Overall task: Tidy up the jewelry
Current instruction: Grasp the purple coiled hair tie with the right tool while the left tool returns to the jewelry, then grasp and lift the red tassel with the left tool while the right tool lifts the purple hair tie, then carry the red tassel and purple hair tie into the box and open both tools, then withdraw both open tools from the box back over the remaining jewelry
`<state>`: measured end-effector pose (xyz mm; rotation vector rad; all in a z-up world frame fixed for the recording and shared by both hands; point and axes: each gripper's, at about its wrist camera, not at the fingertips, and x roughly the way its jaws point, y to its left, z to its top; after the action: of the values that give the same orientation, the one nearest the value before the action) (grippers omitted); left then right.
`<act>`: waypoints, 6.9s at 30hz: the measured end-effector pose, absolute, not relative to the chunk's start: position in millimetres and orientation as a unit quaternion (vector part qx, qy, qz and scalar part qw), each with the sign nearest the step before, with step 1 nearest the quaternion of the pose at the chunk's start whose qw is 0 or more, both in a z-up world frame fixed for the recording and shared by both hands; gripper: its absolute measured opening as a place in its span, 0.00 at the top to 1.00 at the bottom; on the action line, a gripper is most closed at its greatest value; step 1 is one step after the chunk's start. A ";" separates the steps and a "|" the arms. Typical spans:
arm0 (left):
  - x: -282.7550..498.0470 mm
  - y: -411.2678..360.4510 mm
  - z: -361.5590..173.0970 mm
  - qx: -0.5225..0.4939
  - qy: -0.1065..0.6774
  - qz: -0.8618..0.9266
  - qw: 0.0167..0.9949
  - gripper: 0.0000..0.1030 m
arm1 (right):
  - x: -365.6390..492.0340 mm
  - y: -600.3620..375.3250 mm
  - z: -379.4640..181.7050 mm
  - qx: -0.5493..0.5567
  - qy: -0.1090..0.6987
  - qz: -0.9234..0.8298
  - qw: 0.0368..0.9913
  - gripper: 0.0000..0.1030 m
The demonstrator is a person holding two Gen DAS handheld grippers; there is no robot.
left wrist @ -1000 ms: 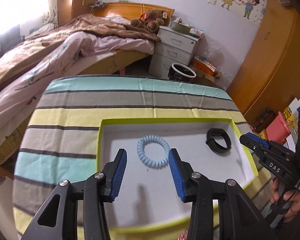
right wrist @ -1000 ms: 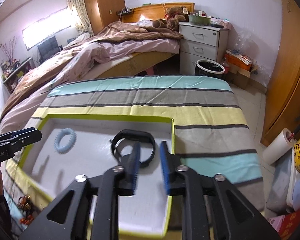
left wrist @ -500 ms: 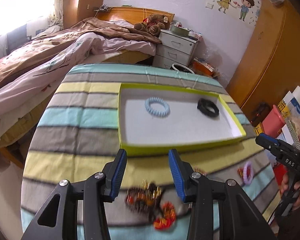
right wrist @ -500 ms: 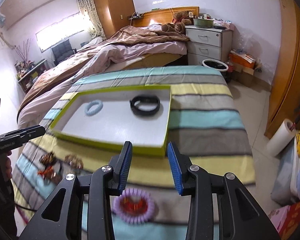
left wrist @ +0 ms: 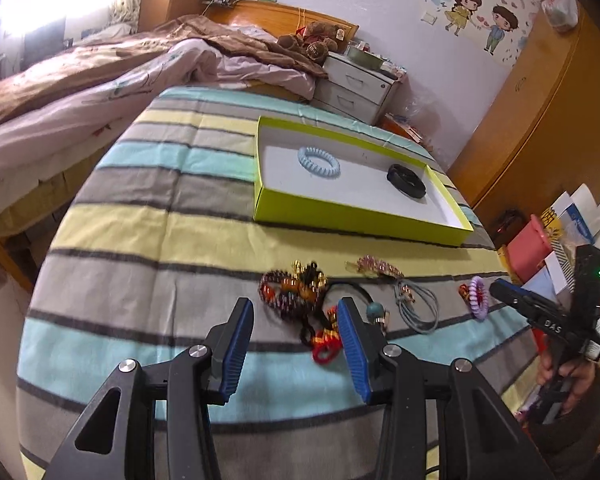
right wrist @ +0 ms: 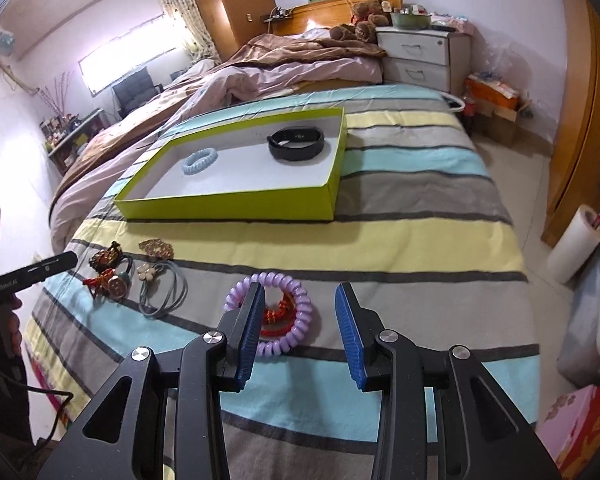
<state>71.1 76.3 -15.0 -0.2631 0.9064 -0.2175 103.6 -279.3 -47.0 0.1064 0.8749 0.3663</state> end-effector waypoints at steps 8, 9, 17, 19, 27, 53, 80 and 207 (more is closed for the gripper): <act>59.1 80.1 -24.4 -0.124 0.450 -0.098 0.879 0.58 | 102.1 -281.1 -58.8 0.063 0.433 0.179 0.881 0.65; 58.4 80.5 -24.9 -0.124 0.450 -0.095 0.879 0.58 | 101.9 -281.1 -59.5 0.063 0.434 0.182 0.880 0.67; 55.7 81.8 -24.7 -0.126 0.452 -0.087 0.879 0.58 | 99.1 -281.8 -57.9 0.063 0.430 0.181 0.882 0.93; 55.2 82.4 -24.5 -0.126 0.452 -0.085 0.879 0.58 | 96.8 -283.6 -56.9 0.066 0.426 0.182 0.884 0.99; 55.6 75.7 -24.1 -0.121 0.453 -0.087 0.879 0.58 | 96.2 -290.4 -53.8 0.071 0.421 0.178 0.887 1.00; 69.3 69.1 -23.5 -0.108 0.461 -0.091 0.876 0.58 | 130.6 -253.7 -59.0 -0.033 0.459 0.196 0.866 0.81; 77.1 26.2 -35.9 -0.022 0.471 -0.116 0.874 0.58 | 95.9 -284.3 -21.4 0.063 0.390 0.179 0.901 0.91; 134.4 69.2 18.7 -0.064 0.409 -0.101 0.905 0.60 | 199.2 -218.9 1.4 0.043 0.398 0.193 0.896 0.64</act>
<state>134.4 69.2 18.7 -0.1319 0.8445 -0.2080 199.2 -218.9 1.4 0.0888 0.8257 0.4008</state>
